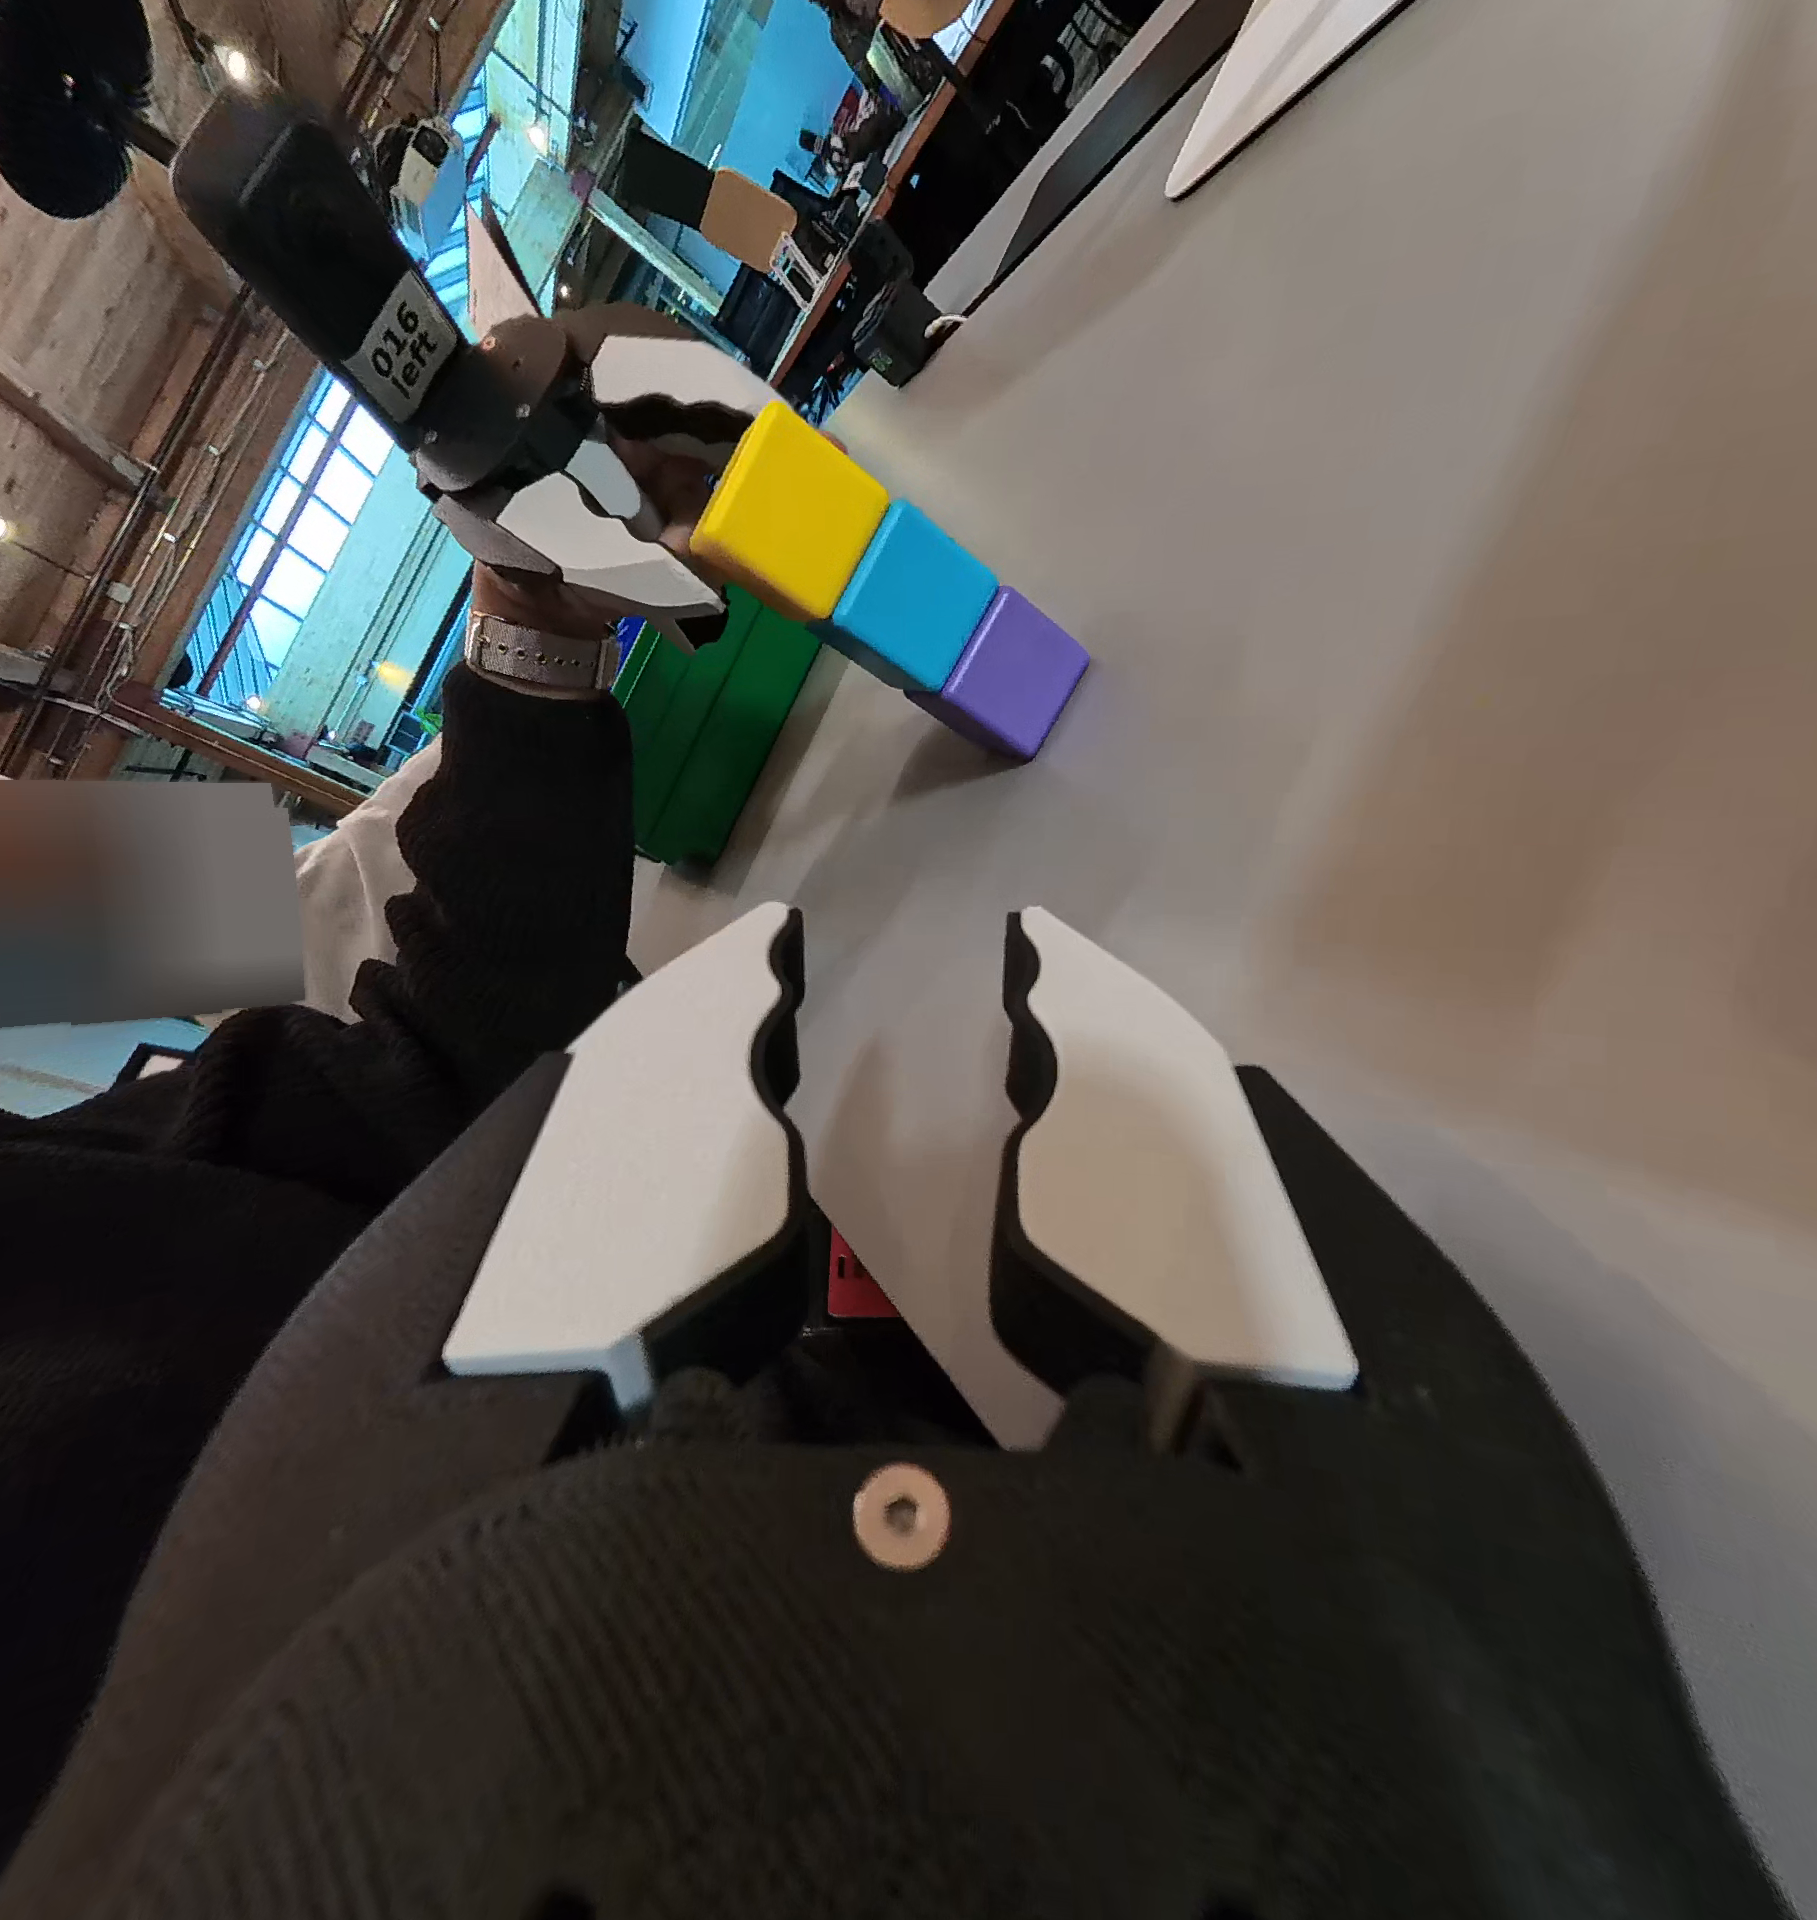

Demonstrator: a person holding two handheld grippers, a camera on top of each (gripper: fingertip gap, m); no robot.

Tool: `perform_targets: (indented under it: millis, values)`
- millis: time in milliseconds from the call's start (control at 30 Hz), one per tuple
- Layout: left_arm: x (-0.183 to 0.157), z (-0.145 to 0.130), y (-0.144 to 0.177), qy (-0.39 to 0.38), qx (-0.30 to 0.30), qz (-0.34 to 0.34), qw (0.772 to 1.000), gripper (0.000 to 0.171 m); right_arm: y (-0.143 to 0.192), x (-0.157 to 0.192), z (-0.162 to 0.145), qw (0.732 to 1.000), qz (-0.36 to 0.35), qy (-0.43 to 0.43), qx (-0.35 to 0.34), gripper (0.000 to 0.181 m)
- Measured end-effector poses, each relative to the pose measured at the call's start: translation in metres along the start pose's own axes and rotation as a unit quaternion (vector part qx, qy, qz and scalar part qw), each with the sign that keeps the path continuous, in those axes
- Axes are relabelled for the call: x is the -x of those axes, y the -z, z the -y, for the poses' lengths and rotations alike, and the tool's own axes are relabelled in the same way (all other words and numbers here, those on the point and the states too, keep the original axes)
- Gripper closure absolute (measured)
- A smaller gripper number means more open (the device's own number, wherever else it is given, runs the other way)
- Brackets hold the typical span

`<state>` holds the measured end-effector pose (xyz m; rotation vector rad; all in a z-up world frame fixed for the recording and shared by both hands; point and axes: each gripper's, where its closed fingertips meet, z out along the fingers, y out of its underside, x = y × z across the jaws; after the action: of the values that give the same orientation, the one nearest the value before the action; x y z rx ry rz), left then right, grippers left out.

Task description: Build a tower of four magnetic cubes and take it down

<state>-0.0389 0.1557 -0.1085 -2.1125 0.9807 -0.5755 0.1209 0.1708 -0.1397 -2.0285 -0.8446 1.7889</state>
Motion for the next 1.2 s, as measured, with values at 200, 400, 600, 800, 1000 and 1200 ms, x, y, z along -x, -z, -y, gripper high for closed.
perform_targets:
  millis: [200, 400, 600, 800, 1000, 1200]
  values:
    - [0.004, -0.008, 0.004, 0.011, -0.012, 0.030, 0.999, 0.118, -0.012, 0.003, -0.001, 1.000, 0.007, 0.009, 0.017, 0.144]
    - [0.010, -0.013, -0.010, -0.008, -0.015, 0.081, 0.997, 0.114, -0.027, 0.007, -0.003, 0.999, 0.020, 0.014, 0.038, 0.144]
    - [0.009, -0.022, -0.015, -0.008, 0.000, 0.095, 0.995, 0.122, -0.035, 0.009, -0.005, 0.998, 0.029, 0.011, 0.049, 0.144]
    - [0.002, -0.029, -0.011, -0.008, 0.016, 0.084, 0.996, 0.126, -0.040, 0.009, -0.007, 0.998, 0.031, 0.008, 0.059, 0.144]
    - [0.001, -0.031, -0.007, -0.011, 0.024, 0.085, 0.996, 0.125, -0.040, 0.007, -0.008, 0.998, 0.031, -0.003, 0.060, 0.144]
    - [0.008, -0.031, -0.007, -0.014, 0.019, 0.105, 0.994, 0.119, -0.040, 0.006, -0.008, 0.998, 0.029, -0.002, 0.062, 0.144]
